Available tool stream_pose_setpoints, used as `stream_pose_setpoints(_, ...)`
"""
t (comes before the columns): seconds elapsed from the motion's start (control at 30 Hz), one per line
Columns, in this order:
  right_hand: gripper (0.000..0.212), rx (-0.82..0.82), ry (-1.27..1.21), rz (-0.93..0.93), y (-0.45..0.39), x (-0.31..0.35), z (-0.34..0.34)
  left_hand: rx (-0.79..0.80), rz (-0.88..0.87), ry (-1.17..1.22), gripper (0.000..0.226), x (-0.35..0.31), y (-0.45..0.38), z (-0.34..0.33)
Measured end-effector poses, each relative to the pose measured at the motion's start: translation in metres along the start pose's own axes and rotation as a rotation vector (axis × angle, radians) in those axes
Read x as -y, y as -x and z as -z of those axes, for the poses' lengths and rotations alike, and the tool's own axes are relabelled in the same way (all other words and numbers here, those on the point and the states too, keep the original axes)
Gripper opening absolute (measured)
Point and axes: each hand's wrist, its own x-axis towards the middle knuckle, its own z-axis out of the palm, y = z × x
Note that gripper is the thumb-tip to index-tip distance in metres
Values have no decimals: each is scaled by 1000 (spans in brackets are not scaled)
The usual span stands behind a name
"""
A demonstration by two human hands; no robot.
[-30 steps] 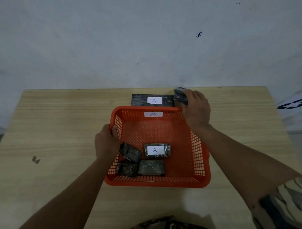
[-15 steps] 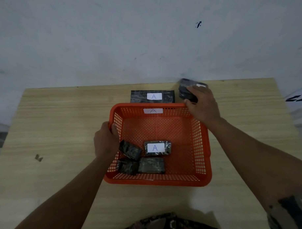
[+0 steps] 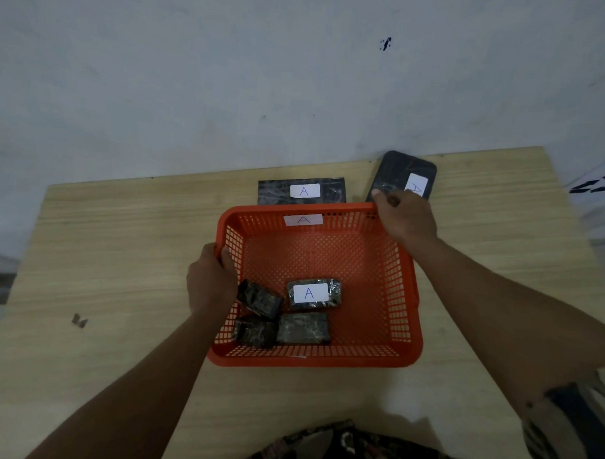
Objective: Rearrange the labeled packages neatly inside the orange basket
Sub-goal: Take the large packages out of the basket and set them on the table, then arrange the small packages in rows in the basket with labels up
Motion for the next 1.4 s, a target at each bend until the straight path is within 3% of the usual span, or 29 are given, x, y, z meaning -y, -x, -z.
stream_pose_setpoints(0.13, 44, -73, 62, 203, 22, 10, -1, 16, -26, 35, 35, -8, 7, 6)
stream_pose_setpoints(0.3, 36, -129, 66, 470, 75, 18, -5, -12, -293, -81, 47, -15, 21, 20)
stream_pose_setpoints(0.4, 31, 10, 85, 567, 110, 17, -13, 28, -558, -103, 41, -11, 39, 25)
stream_pose_setpoints(0.53, 33, 247, 136, 619, 148, 7, -33, 249, -772, -102, 33, -3, 70, 27)
stream_pose_setpoints(0.7, 64, 345, 244, 513, 163, -9, -53, 420, -939, -74, 49, 9, 106, 29)
stream_pose_setpoints(0.87, 74, 365, 306, 518, 154, -9, -61, 473, -911, -85, 46, 17, 122, 24)
stream_pose_setpoints(1.0, 64, 379, 300, 504, 151, -7, -60, 471, -862, -78, 33, 21, 127, 21)
stream_pose_setpoints(1.23, 60, 389, 627, 464, 147, -12, -32, 448, -856, -117, 25, 22, 129, 16)
stream_pose_setpoints(1.4, 77, 455, 618, 388, 150, -20, -24, 428, -883, -115, 19, 22, 129, 17)
